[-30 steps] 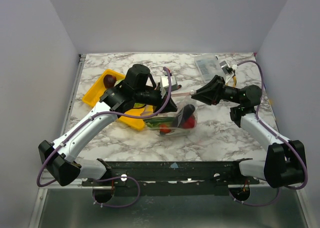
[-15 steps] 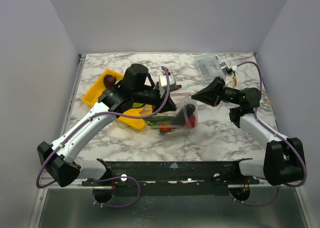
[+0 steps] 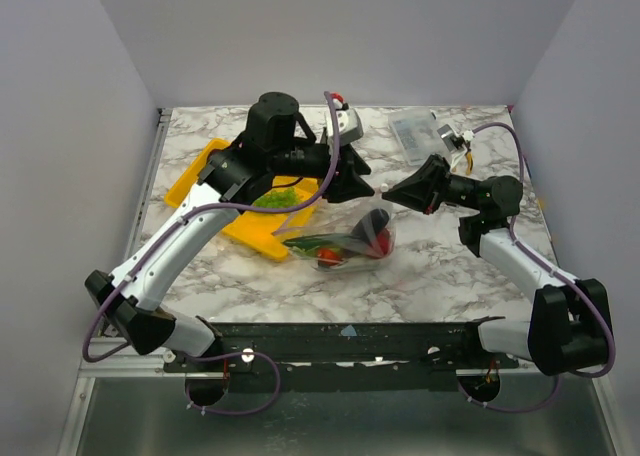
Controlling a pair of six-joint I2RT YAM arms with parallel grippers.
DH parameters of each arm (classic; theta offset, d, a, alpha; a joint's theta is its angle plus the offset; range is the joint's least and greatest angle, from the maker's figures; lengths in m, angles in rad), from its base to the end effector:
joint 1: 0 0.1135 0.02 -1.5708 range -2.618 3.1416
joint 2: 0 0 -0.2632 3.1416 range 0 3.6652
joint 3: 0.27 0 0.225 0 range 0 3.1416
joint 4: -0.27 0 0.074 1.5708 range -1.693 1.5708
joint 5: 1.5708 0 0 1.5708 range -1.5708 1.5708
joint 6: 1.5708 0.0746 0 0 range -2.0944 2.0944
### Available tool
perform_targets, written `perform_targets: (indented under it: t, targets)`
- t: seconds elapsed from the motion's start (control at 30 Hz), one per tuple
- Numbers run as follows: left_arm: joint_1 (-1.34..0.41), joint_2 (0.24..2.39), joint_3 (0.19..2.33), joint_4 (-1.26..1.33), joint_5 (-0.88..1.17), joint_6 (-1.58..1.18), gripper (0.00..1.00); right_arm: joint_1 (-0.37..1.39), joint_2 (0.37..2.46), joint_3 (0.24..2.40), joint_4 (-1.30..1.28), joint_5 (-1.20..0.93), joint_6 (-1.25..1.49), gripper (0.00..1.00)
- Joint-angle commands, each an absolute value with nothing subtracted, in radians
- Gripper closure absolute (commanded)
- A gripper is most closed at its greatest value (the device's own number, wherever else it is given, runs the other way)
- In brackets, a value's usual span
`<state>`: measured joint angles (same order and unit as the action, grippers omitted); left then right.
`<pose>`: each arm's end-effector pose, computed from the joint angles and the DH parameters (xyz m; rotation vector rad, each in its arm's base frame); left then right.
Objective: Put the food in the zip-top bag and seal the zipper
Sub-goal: Zip the zipper food storage bag at the center of the board.
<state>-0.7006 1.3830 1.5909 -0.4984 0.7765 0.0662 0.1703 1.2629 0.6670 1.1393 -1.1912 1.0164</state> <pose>0.1899 -0.2286 0.4391 1.2158 1.5062 -1.1497 0.2252 0.1090 0.3448 -0.6906 1.4172 1.5664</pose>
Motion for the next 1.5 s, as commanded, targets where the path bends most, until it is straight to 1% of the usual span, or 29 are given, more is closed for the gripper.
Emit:
perform_targets:
  t: [0.0, 0.17, 0.5, 0.7, 0.73, 0.8, 0.87, 1.1, 1.17, 1.27, 1.37, 1.43, 1.47]
  targets:
    - [-0.706, 1.518, 1.739, -0.554, 0.827, 0.067, 0.50, 0.174, 1.232, 0.689, 1.085, -1.160, 0.991, 1.00]
    - [-0.710, 1.632, 1.866, -0.635, 0.862, 0.069, 0.53, 0.174, 1.220, 0.695, 1.048, -1.154, 0.982, 1.00]
    - [-0.710, 1.684, 1.870, -0.624, 0.912, 0.043, 0.62, 0.175, 1.221, 0.703, 1.023, -1.148, 0.967, 1.00]
    - [-0.709, 1.699, 1.873, -0.651, 0.924, 0.050, 0.82, 0.175, 1.214, 0.706, 1.016, -1.141, 0.964, 1.00]
    - [-0.709, 1.702, 1.878, -0.655, 0.924, 0.051, 0.83, 0.174, 1.213, 0.706, 1.013, -1.139, 0.962, 1.00]
    - [-0.709, 1.704, 1.882, -0.664, 0.912, 0.051, 0.83, 0.175, 1.212, 0.706, 1.011, -1.140, 0.962, 1.00]
    - [-0.708, 1.710, 1.887, -0.668, 0.906, 0.050, 0.80, 0.175, 1.210, 0.708, 1.010, -1.139, 0.963, 1.00]
    - [-0.709, 1.724, 1.897, -0.698, 0.937, 0.055, 0.79, 0.174, 1.195, 0.710, 0.980, -1.133, 0.947, 1.00]
    - [-0.708, 1.722, 1.890, -0.707, 0.944, 0.066, 0.80, 0.175, 1.192, 0.712, 0.965, -1.130, 0.937, 1.00]
    - [-0.708, 1.718, 1.873, -0.710, 0.946, 0.071, 0.87, 0.175, 1.182, 0.712, 0.931, -1.119, 0.913, 1.00]
    - [-0.709, 1.714, 1.864, -0.713, 0.941, 0.075, 0.87, 0.174, 1.177, 0.714, 0.915, -1.114, 0.904, 1.00]
    - [-0.707, 1.711, 1.859, -0.713, 0.935, 0.076, 0.82, 0.175, 1.174, 0.714, 0.914, -1.115, 0.906, 1.00]
    - [-0.706, 1.709, 1.856, -0.708, 0.929, 0.073, 0.76, 0.174, 1.173, 0.714, 0.914, -1.117, 0.906, 1.00]
